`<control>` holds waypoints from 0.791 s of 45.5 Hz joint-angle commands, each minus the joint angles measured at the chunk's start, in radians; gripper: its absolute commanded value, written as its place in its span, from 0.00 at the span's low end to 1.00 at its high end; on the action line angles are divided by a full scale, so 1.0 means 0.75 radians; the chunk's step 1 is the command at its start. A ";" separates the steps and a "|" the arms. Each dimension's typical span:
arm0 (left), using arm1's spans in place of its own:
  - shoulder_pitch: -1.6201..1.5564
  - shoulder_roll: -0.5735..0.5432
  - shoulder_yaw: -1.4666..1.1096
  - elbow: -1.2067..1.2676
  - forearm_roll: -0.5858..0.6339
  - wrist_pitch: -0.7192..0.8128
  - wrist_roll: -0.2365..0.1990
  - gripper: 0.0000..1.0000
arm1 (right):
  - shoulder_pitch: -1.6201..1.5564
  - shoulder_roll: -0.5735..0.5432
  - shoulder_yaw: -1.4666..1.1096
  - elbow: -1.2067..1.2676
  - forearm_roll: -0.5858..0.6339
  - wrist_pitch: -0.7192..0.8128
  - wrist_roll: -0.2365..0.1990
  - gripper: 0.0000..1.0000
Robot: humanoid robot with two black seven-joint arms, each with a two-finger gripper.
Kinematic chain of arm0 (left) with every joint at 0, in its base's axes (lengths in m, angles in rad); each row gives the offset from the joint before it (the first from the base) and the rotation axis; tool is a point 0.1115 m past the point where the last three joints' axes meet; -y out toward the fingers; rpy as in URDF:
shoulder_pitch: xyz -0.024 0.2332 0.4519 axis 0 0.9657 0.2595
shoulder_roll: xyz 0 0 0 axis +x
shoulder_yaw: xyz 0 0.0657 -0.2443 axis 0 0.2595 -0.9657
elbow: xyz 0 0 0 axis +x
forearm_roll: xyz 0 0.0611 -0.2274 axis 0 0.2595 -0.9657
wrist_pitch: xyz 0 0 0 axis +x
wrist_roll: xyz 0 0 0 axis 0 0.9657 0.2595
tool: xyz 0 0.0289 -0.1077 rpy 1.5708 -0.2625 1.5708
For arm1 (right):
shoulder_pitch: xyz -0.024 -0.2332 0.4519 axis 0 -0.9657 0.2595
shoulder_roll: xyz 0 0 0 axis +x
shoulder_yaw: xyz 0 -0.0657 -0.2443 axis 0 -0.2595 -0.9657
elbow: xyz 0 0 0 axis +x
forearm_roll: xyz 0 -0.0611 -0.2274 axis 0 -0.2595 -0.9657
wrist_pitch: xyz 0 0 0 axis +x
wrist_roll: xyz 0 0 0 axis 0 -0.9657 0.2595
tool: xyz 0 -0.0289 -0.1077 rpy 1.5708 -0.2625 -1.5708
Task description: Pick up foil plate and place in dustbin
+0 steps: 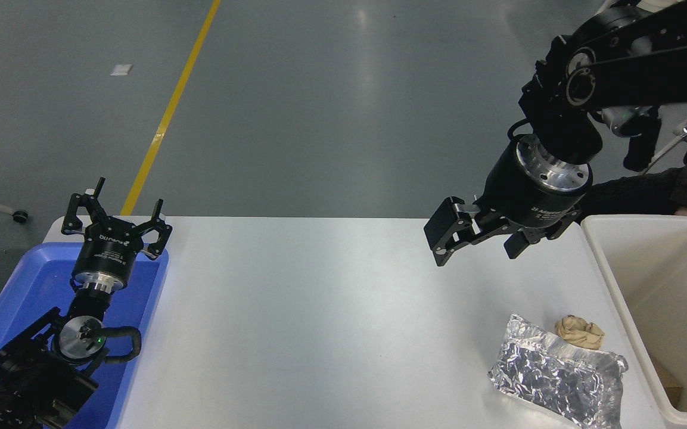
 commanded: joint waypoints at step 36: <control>0.002 -0.002 -0.004 0.000 0.000 0.000 -0.002 1.00 | -0.175 -0.034 -0.036 -0.013 -0.096 -0.078 -0.007 1.00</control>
